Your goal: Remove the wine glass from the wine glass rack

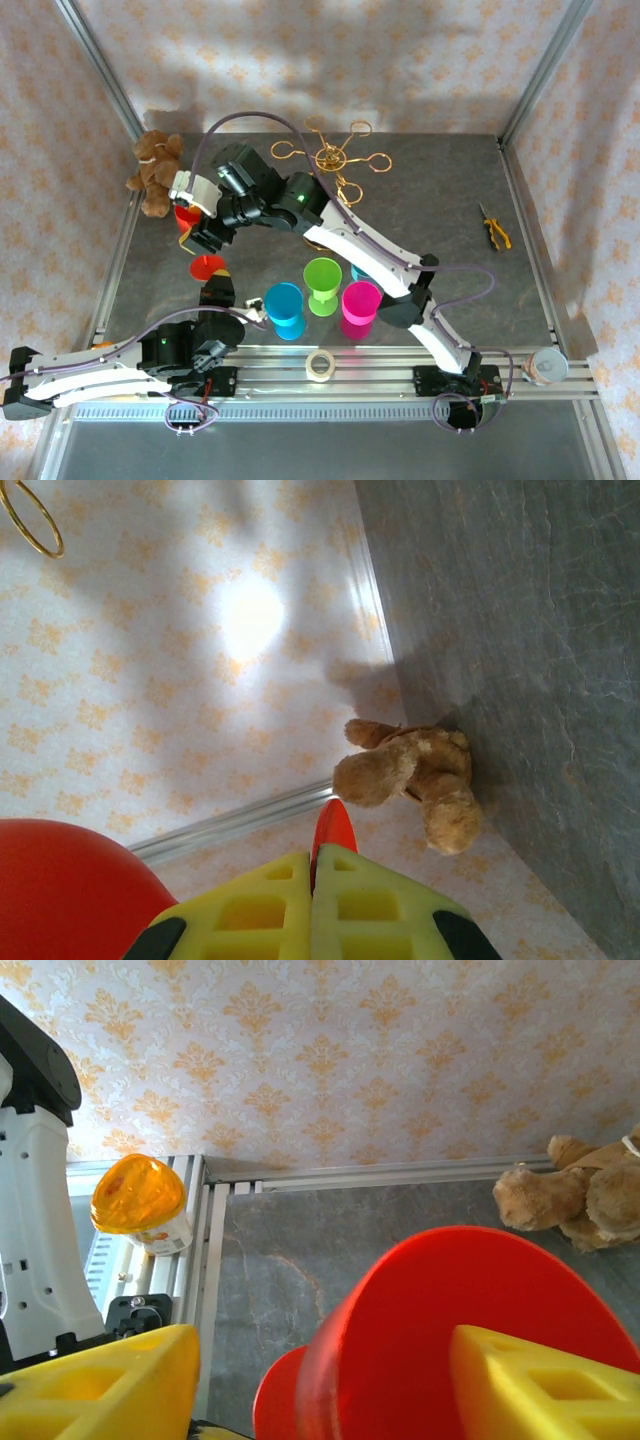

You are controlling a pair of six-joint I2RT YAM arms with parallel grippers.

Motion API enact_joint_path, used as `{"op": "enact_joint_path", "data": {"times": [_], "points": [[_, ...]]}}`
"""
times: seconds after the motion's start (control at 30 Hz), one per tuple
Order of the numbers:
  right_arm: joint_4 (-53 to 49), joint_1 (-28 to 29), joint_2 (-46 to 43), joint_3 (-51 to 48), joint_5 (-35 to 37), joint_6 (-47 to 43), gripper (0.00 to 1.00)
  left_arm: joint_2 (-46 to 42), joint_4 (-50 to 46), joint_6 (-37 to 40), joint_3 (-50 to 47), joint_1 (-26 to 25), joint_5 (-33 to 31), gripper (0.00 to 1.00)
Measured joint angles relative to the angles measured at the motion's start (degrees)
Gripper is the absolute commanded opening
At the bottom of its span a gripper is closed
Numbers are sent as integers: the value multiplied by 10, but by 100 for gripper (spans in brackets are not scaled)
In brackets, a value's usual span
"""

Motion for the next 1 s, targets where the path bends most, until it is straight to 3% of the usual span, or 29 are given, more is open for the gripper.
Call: {"op": "enact_joint_path", "data": {"times": [0.3,1.0], "points": [[-20,-1,-5,2,9,-21,39,-2,0,0,0,0,0,0],[-110,-1,-49,-14,26,-33,25,-8,4,4,2,0,-1,0]]}}
